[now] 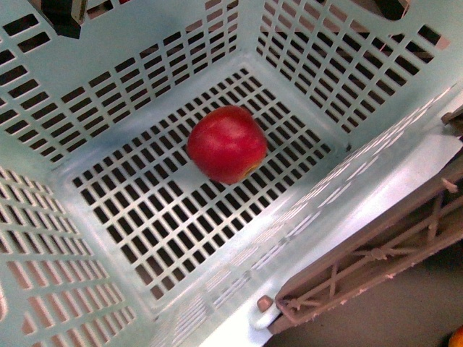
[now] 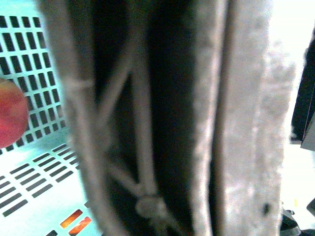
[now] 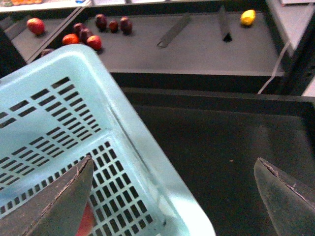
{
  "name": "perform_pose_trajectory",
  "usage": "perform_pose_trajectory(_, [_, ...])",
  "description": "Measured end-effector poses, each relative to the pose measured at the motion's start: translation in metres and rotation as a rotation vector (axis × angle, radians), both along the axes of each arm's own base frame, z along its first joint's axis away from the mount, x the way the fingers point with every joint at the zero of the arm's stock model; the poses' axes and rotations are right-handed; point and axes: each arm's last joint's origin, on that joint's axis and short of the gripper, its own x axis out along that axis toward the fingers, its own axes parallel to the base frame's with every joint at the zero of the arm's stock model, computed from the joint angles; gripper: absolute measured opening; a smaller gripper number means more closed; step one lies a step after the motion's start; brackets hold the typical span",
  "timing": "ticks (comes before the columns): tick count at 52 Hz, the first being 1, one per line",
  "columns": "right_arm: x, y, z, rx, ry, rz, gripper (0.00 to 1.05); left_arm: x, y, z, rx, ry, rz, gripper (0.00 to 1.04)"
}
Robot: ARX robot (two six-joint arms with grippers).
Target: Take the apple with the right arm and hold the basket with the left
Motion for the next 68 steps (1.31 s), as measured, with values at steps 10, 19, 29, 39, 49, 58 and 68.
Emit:
perform_pose_trajectory(10, [-0.032,-0.042,-0.012,-0.020,0.016,-0.217,0.96,0.000,0.000,0.000,0.000,0.000,-0.021,0.15])
perform_pose_trajectory(19, [-0.036,-0.045,-0.015,-0.016,-0.086,-0.175,0.88,0.000,0.000,0.000,-0.007,0.006,-0.006,0.15])
perform_pose_trajectory(29, [-0.053,-0.050,-0.034,-0.033,-0.246,-0.151,0.60,0.000,0.000,0.000,0.000,0.000,-0.007,0.15])
perform_pose_trajectory(39, [-0.064,-0.061,-0.053,-0.047,-0.231,-0.154,0.36,0.000,0.000,0.000,-0.007,0.005,-0.016,0.15])
perform_pose_trajectory(49, [-0.079,-0.062,-0.068,-0.050,-0.243,-0.150,0.02,0.000,0.000,0.000,-0.003,0.002,-0.008,0.15])
perform_pose_trajectory(58, [-0.090,-0.062,-0.080,-0.054,-0.238,-0.150,0.02,0.000,0.000,0.000,-0.005,0.003,-0.012,0.15])
perform_pose_trajectory(68, [-0.098,-0.062,-0.086,-0.053,-0.241,-0.150,0.02,0.000,0.000,0.000,-0.004,0.003,-0.010,0.15])
